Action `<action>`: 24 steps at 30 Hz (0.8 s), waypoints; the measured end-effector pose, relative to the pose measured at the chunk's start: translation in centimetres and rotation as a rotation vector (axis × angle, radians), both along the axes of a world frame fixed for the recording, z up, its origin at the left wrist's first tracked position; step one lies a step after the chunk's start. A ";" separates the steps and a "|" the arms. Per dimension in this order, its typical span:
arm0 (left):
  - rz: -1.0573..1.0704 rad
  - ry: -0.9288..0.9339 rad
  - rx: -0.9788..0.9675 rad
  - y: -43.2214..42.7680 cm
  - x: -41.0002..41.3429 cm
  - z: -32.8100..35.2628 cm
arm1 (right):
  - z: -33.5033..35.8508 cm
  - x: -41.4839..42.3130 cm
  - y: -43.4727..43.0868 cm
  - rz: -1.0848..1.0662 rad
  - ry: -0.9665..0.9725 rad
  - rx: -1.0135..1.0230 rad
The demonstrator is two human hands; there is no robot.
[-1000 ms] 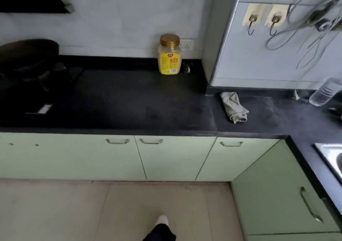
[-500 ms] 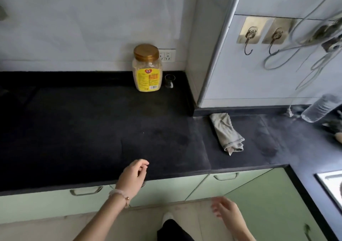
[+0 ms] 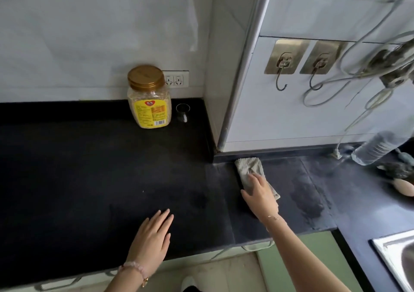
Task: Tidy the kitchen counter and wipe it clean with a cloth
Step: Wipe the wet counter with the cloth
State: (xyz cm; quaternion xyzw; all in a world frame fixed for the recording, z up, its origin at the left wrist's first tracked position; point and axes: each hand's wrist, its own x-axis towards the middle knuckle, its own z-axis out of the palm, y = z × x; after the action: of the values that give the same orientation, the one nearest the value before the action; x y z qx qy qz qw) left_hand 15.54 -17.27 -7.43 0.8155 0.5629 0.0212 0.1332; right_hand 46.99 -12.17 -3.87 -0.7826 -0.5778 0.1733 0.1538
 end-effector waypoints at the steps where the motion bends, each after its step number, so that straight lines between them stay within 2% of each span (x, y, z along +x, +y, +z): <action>1: 0.010 0.005 -0.021 0.0 0.0 0.0 | -0.5 0.1 0.3 0.001 -0.028 0.006; 6: 0.059 0.014 -0.064 -0.1 0.3 0.4 | -1.7 0.1 1.1 -0.055 -0.140 0.116; 12: 0.091 0.002 -0.092 -0.5 0.4 0.6 | -2.0 -0.1 1.9 -0.125 -0.167 0.124; 16: 0.082 -0.020 -0.092 -0.5 0.8 1.1 | -1.6 0.4 2.5 -0.182 -0.052 0.112; 20: 0.058 0.008 -0.073 -0.5 0.7 1.4 | -0.1 0.6 2.5 -0.347 0.223 0.090; 24: 0.029 0.043 -0.048 -0.4 0.6 1.4 | 1.2 0.9 2.0 -0.390 0.376 0.111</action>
State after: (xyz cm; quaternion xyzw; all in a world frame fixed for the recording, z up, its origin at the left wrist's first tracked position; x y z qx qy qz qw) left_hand 16.18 -17.70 -6.00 0.8042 0.5776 -0.0078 0.1401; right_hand 47.94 -10.19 -2.63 -0.8235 -0.3861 0.2509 0.3314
